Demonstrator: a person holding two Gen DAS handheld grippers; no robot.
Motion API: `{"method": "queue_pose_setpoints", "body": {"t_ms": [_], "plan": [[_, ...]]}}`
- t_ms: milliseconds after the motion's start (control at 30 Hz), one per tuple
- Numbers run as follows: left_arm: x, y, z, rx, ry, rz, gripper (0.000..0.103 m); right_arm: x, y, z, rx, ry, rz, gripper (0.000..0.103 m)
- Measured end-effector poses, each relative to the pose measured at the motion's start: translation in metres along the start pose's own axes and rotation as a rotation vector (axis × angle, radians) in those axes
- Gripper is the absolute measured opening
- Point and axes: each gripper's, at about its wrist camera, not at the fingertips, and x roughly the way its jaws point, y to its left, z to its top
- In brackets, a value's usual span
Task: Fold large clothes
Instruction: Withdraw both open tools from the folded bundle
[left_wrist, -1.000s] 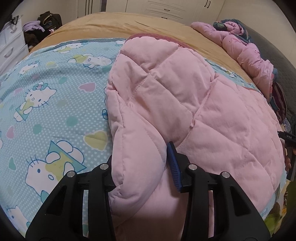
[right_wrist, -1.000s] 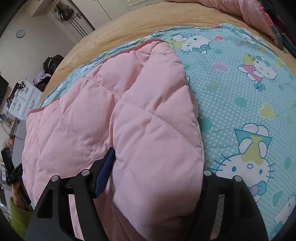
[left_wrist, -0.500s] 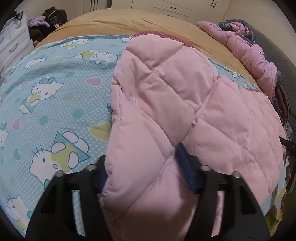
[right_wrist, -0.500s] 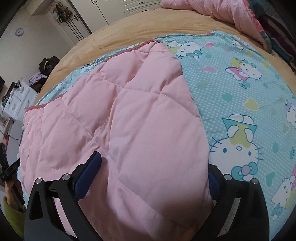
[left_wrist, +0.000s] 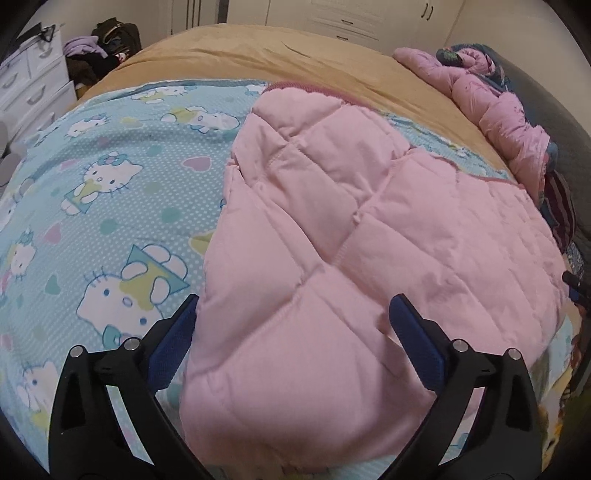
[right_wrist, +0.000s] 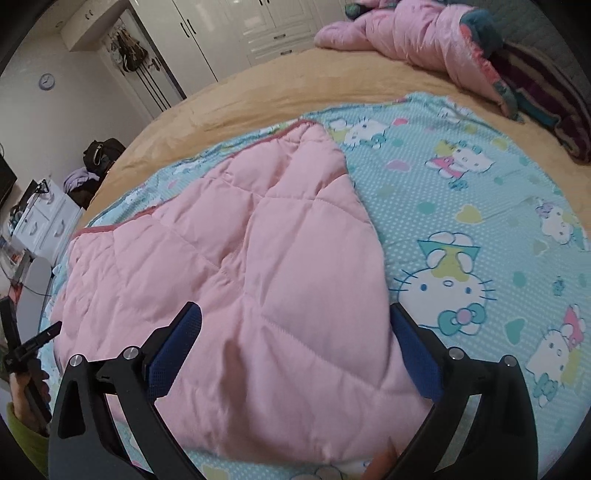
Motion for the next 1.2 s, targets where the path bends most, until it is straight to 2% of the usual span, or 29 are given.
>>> {"method": "queue_pose_setpoints", "body": {"t_ms": [100,133,267,367,500,633,800,1033,1200], "plan": [[-0.023,-0.004,-0.005,-0.020,-0.054,0.021,0.094,-0.024,0.008,-0.006,-0.023,-0.071,0.019,0.099],[-0.031,-0.005,-0.007,-0.023,-0.072,0.019,0.094,-0.041,0.016,-0.010,-0.043,-0.127,0.042,0.099],[-0.071,-0.022,-0.019,-0.005,-0.167,0.024,0.094,-0.084,0.047,-0.026,-0.126,-0.239,0.083,0.099],[-0.098,-0.037,-0.030,0.007,-0.239,0.032,0.094,-0.111,0.071,-0.041,-0.183,-0.303,0.103,0.099],[-0.128,-0.048,-0.049,-0.023,-0.316,-0.004,0.094,-0.135,0.093,-0.059,-0.217,-0.359,0.118,0.099],[-0.145,-0.062,-0.066,-0.002,-0.342,0.037,0.094,-0.149,0.105,-0.079,-0.206,-0.383,0.105,0.099],[-0.154,-0.072,-0.089,0.017,-0.349,-0.011,0.094,-0.157,0.116,-0.113,-0.220,-0.401,0.062,0.099],[-0.152,-0.085,-0.125,0.055,-0.328,0.014,0.094,-0.171,0.125,-0.142,-0.242,-0.420,0.040,0.099],[-0.151,-0.094,-0.147,0.084,-0.323,0.028,0.094,-0.164,0.128,-0.166,-0.252,-0.356,0.043,0.099]]}}
